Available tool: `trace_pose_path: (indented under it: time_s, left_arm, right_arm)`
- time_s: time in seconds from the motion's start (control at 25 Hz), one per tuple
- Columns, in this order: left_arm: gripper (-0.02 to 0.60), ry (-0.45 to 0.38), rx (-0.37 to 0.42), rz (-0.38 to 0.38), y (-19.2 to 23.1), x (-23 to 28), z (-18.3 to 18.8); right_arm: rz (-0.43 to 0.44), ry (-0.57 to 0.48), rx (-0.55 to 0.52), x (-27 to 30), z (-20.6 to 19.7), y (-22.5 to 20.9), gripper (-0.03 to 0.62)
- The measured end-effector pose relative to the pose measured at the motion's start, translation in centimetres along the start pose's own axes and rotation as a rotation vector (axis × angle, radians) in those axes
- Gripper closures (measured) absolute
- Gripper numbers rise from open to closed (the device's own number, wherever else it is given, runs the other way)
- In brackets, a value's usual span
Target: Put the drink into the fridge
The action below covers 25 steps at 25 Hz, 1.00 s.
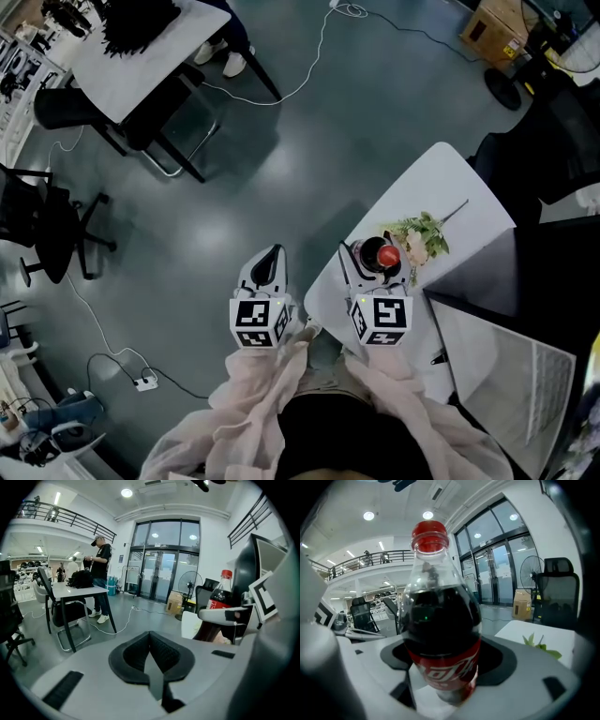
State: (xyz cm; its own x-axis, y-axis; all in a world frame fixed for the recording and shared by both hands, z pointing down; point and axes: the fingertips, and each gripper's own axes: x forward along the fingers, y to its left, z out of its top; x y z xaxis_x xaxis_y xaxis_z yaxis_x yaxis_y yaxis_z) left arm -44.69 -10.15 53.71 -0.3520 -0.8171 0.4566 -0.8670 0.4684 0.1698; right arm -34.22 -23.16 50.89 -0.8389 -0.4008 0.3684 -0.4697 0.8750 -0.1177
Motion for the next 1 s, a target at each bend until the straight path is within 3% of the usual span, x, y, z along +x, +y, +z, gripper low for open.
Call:
trace_pose_path:
  time_s: [0.12,0.56,1.0]
  left_arm:
    - [0.571,0.002,0.003,-0.005,0.2,0.0,0.0]
    - [0.571,-0.023,0.011,-0.045,-0.3,0.1,0.8]
    - [0.571,-0.044,0.043,-0.075,-1.9,-0.8,1.4]
  right_arm:
    - [-0.024,-0.004,-0.023,0.1,0.1,-0.2,0.266]
    - [-0.052,0.016,-0.051,-0.4,0.0,-0.1,0.276]
    - [-0.02,0.011,-0.069,-2.4,-0.8,0.8,0.284]
